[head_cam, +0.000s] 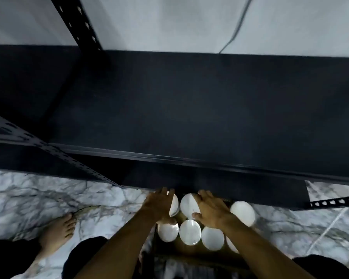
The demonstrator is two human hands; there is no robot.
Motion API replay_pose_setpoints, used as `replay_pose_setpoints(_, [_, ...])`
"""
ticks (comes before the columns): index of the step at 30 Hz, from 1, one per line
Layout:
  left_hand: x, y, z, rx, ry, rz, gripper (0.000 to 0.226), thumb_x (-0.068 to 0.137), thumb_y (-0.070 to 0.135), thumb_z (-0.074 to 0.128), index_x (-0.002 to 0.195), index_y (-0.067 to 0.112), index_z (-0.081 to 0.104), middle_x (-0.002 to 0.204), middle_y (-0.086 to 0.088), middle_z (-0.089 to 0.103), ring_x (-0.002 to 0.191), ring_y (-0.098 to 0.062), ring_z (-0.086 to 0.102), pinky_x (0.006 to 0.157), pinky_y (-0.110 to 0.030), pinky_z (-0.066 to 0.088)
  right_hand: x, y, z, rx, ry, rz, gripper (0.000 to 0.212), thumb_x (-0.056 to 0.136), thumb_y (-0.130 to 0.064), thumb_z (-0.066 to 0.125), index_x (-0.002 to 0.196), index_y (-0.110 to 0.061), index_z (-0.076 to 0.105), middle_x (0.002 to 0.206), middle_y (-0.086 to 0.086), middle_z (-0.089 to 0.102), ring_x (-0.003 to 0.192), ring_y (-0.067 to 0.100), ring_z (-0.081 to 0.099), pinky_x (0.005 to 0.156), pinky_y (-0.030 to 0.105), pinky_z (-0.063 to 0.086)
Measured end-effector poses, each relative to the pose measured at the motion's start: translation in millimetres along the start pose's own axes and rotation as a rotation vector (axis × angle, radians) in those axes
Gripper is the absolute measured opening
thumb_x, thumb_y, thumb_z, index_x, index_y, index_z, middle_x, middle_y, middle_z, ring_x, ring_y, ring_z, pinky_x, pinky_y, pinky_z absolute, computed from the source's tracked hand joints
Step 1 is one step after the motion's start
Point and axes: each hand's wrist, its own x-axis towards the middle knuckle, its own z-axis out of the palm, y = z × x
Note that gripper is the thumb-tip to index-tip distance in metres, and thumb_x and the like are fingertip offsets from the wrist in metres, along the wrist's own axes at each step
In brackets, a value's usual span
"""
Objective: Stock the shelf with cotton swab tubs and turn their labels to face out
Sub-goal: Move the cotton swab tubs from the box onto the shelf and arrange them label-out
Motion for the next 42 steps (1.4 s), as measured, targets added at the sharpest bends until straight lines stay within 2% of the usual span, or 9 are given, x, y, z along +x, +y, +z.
replay_pose_setpoints(3, [24.7, -5.1, 16.7, 0.036, -0.044, -0.016, 0.115, 0.068, 0.064, 0.074, 0.152, 0.015, 0.013, 0.154, -0.009, 0.025, 0.14, -0.029, 0.027, 0.109, -0.043, 0.034, 28.2, 9.5, 17.8, -0.026, 0.002, -0.016, 0.076, 0.089, -0.045, 0.054, 0.149, -0.018, 0.016, 0.151, 0.008, 0.022, 0.136, 0.026, 0.025, 0.105, 0.04, 0.033])
replay_pose_setpoints(13, [66.2, -16.6, 66.1, 0.081, 0.062, -0.043, 0.125, 0.062, 0.072, 0.073, 0.153, 0.013, 0.011, 0.157, -0.007, 0.022, 0.141, -0.03, 0.026, 0.112, -0.044, 0.032, 65.3, 23.4, 65.2, -0.026, 0.076, -0.018, 0.097, 0.074, -0.055, 0.067, 0.148, -0.02, 0.015, 0.147, 0.005, 0.024, 0.134, 0.025, 0.025, 0.106, 0.04, 0.034])
replay_pose_setpoints(17, [64.9, -14.7, 79.5, 0.029, 0.079, -0.06, 0.126, 0.064, 0.066, 0.076, 0.154, 0.013, 0.006, 0.158, -0.008, 0.017, 0.143, -0.031, 0.021, 0.115, -0.045, 0.027, 63.9, 21.6, 81.7, -0.011, 0.05, 0.023, 0.104, 0.069, -0.056, 0.071, 0.148, -0.021, 0.012, 0.149, 0.006, 0.02, 0.135, 0.027, 0.023, 0.107, 0.041, 0.033])
replay_pose_setpoints(23, [74.7, -11.6, 95.9, 0.002, 0.142, -0.097, 0.115, 0.069, 0.052, 0.079, 0.153, 0.013, 0.01, 0.152, -0.01, 0.025, 0.137, -0.033, 0.03, 0.11, -0.044, 0.034, 69.9, 16.6, 97.7, -0.099, 0.095, 0.051, 0.106, 0.073, -0.047, 0.073, 0.149, -0.02, 0.004, 0.149, 0.012, 0.019, 0.134, 0.029, 0.026, 0.113, 0.04, 0.026])
replay_pose_setpoints(26, [77.5, -10.8, 98.6, 0.016, 0.141, -0.113, 0.108, 0.072, 0.047, 0.078, 0.152, 0.014, 0.012, 0.151, -0.012, 0.026, 0.136, -0.034, 0.029, 0.108, -0.045, 0.035, 73.3, 14.7, 98.9, -0.084, 0.116, 0.056, 0.105, 0.073, -0.042, 0.074, 0.15, -0.023, 0.004, 0.145, 0.011, 0.022, 0.13, 0.028, 0.027, 0.108, 0.039, 0.033])
replay_pose_setpoints(30, [71.0, -12.4, 92.7, 0.019, 0.142, -0.108, 0.11, 0.069, 0.048, 0.08, 0.151, 0.016, 0.014, 0.149, -0.01, 0.027, 0.134, -0.033, 0.029, 0.107, -0.045, 0.036, 68.3, 11.1, 92.0, -0.038, 0.113, 0.049, 0.106, 0.069, -0.041, 0.077, 0.149, -0.024, 0.01, 0.141, 0.009, 0.025, 0.127, 0.026, 0.028, 0.101, 0.037, 0.04])
replay_pose_setpoints(35, [40.1, -14.7, 61.1, 0.007, 0.177, -0.083, 0.112, 0.064, 0.048, 0.081, 0.15, 0.018, 0.015, 0.144, -0.006, 0.03, 0.131, -0.029, 0.03, 0.102, -0.046, 0.043, 40.8, 0.4, 59.4, 0.011, 0.169, -0.004, 0.103, 0.068, -0.038, 0.074, 0.149, -0.024, 0.012, 0.135, 0.007, 0.026, 0.123, 0.026, 0.03, 0.098, 0.033, 0.039])
replay_pose_setpoints(42, [-31.6, -4.2, -0.3, 0.093, 0.323, -0.021, 0.112, 0.064, 0.061, 0.072, 0.151, 0.023, 0.014, 0.14, -0.001, 0.032, 0.127, -0.025, 0.034, 0.095, -0.043, 0.045, -17.5, -16.8, 1.2, -0.008, 0.313, -0.076, 0.105, 0.063, -0.05, 0.072, 0.148, -0.028, 0.014, 0.131, 0.002, 0.026, 0.121, 0.023, 0.027, 0.093, 0.034, 0.042])
